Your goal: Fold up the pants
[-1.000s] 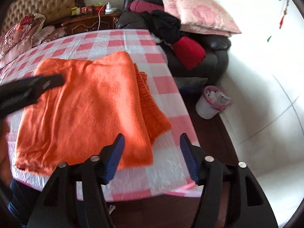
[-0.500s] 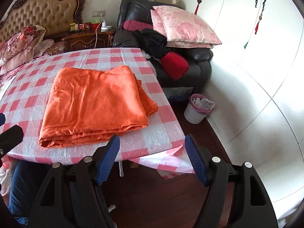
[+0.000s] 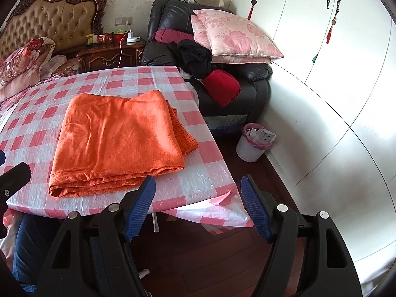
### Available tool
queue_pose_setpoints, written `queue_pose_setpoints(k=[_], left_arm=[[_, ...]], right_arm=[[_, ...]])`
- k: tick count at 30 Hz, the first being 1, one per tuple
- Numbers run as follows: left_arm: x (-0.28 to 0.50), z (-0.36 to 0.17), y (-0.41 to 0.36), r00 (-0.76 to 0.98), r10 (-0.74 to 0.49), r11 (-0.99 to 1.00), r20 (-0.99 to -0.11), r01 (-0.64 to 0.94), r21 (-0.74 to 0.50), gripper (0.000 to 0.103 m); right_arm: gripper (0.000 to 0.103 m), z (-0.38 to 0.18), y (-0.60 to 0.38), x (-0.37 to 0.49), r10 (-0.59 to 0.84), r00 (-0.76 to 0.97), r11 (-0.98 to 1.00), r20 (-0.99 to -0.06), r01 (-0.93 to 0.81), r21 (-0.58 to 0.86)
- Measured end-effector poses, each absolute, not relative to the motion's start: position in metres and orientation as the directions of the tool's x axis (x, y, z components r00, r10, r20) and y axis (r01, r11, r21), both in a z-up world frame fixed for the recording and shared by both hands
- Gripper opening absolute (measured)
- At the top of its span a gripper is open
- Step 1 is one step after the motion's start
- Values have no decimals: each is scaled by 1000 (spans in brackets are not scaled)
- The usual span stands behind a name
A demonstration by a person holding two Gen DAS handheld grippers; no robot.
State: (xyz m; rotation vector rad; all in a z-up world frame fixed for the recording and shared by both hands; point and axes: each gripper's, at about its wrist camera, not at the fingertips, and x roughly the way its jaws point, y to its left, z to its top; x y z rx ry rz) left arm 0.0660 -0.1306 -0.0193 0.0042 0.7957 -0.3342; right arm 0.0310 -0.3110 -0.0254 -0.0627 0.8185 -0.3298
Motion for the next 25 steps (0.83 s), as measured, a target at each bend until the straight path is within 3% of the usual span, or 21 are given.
queue_pose_setpoints(k=[20,25], left_arm=[[67,-23,-140,620,-365,918,-694,363,-158,101],[70,-20,-128,613,-401,909,-680,356,-215,101]], right_arm=[[69,-30,-315,30,-311,628,947,-713,270,-175],[76,-33,-321,31,-304,628,947,-717,283,-154]])
